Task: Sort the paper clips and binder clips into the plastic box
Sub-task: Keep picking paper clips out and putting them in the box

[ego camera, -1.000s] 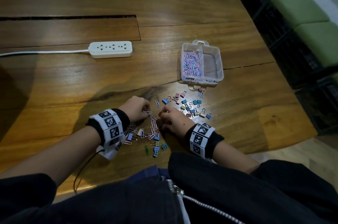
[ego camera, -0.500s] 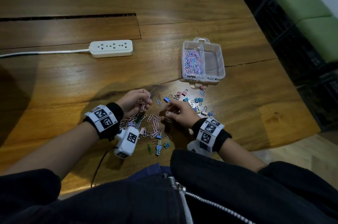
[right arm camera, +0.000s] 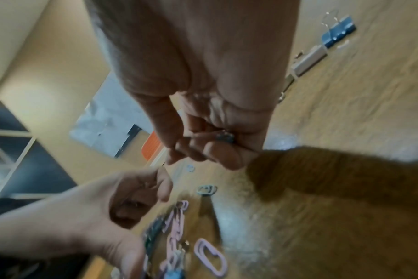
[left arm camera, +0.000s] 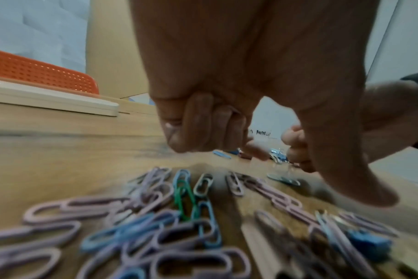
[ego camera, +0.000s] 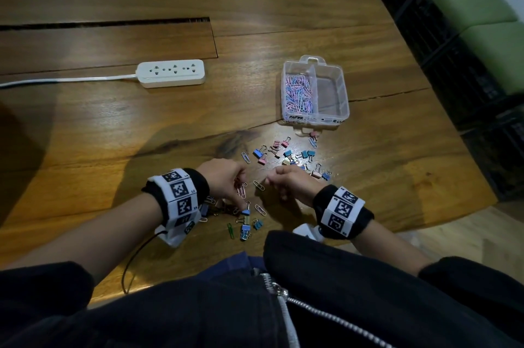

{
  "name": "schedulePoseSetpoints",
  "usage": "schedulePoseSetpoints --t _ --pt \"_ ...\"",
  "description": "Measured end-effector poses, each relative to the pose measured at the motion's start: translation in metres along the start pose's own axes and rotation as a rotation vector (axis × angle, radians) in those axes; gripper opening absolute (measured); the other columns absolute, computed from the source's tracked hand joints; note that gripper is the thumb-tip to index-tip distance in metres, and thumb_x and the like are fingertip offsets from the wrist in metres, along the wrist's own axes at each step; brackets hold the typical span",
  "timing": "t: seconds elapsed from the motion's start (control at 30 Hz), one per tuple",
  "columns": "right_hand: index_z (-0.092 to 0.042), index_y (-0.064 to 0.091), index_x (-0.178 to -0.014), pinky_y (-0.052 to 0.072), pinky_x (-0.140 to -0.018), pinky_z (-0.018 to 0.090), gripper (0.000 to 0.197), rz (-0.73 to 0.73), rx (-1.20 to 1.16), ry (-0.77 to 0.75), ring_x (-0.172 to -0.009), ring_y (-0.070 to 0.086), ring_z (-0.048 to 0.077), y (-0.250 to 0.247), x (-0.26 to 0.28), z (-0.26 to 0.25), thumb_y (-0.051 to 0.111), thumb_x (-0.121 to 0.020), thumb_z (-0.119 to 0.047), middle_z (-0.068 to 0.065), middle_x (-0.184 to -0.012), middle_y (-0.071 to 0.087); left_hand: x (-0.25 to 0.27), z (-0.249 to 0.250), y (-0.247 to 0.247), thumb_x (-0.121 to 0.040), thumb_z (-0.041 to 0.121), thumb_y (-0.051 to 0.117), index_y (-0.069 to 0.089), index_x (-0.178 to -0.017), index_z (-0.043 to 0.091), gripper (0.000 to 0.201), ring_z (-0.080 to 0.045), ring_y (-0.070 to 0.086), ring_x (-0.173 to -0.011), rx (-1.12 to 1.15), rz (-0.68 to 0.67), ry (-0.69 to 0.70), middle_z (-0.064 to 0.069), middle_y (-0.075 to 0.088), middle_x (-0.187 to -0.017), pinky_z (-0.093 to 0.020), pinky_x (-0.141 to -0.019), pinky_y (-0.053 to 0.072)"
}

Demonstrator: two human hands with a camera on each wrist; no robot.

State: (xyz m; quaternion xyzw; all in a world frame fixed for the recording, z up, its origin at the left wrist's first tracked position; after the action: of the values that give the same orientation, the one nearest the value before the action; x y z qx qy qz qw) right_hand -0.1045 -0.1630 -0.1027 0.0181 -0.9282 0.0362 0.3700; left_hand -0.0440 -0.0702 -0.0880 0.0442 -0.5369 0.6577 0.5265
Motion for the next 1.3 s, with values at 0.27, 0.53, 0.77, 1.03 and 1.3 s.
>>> schedulePoseSetpoints --t 0.27,0.53,0.77,1.03,1.3 --pt "-0.017 0.045 -0.109 0.040 -0.088 0.030 0.052 0.118 0.840 -0.172 -0.102 0.044 0.016 0.016 0.007 -0.007 0.075 -0.068 -0.029 0.002 -0.116 0.049 -0.008 -0.004 -0.016 -0.072 0.043 0.071 0.057 -0.102 0.022 0.040 -0.016 0.056 -0.094 -0.103 0.166 -0.004 0.004 0.063 -0.106 -0.029 -0.075 0.044" --pt "-0.014 0.045 -0.115 0.039 -0.094 0.031 0.047 0.197 0.715 -0.227 -0.109 0.046 0.019 0.009 -0.003 -0.014 0.069 -0.076 -0.025 0.006 -0.122 0.047 -0.009 0.004 -0.015 -0.079 0.050 0.060 0.058 -0.105 0.021 0.039 -0.018 0.057 -0.098 -0.284 0.224 0.069 0.001 0.059 -0.106 -0.027 -0.074 0.045" --pt "-0.010 0.054 -0.093 0.042 -0.094 0.037 0.016 0.228 0.747 -0.267 -0.101 0.048 0.021 0.014 -0.016 -0.017 0.062 -0.081 -0.017 0.007 -0.108 0.048 -0.014 0.007 -0.002 -0.088 0.039 0.053 0.056 -0.102 0.013 0.029 -0.023 0.056 -0.099 -0.319 0.149 0.082 -0.005 0.059 -0.109 -0.033 -0.082 0.048" --pt "-0.013 0.051 -0.082 0.042 -0.080 0.025 0.008 0.241 0.591 -0.207 -0.090 0.046 0.013 0.005 -0.012 -0.023 0.058 -0.084 -0.008 0.000 -0.095 0.050 -0.016 -0.014 -0.009 -0.093 0.020 0.044 0.039 -0.069 0.019 0.024 -0.009 0.038 -0.055 0.613 -0.007 -0.002 0.005 0.043 -0.067 -0.020 -0.051 0.033" --pt "-0.010 0.056 -0.100 0.044 -0.069 0.020 0.025 0.062 -0.002 -0.083 -0.080 0.054 0.011 -0.006 -0.012 -0.016 0.042 -0.088 0.006 -0.001 -0.092 0.057 -0.008 -0.020 -0.021 -0.075 0.014 0.039 0.042 -0.064 0.009 0.013 -0.006 0.033 -0.032 1.437 -0.045 0.045 -0.002 0.045 -0.053 -0.008 -0.031 0.026"
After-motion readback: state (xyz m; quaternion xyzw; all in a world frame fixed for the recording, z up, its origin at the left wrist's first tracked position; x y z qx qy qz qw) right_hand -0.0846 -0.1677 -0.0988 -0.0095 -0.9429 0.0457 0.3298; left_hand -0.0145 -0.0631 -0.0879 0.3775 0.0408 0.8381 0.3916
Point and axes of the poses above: each hand's wrist, its own x-axis away from the middle knuckle, its own y-axis out of the palm, z = x × y, the point moved 10 cm from there along -x, towards the middle knuckle
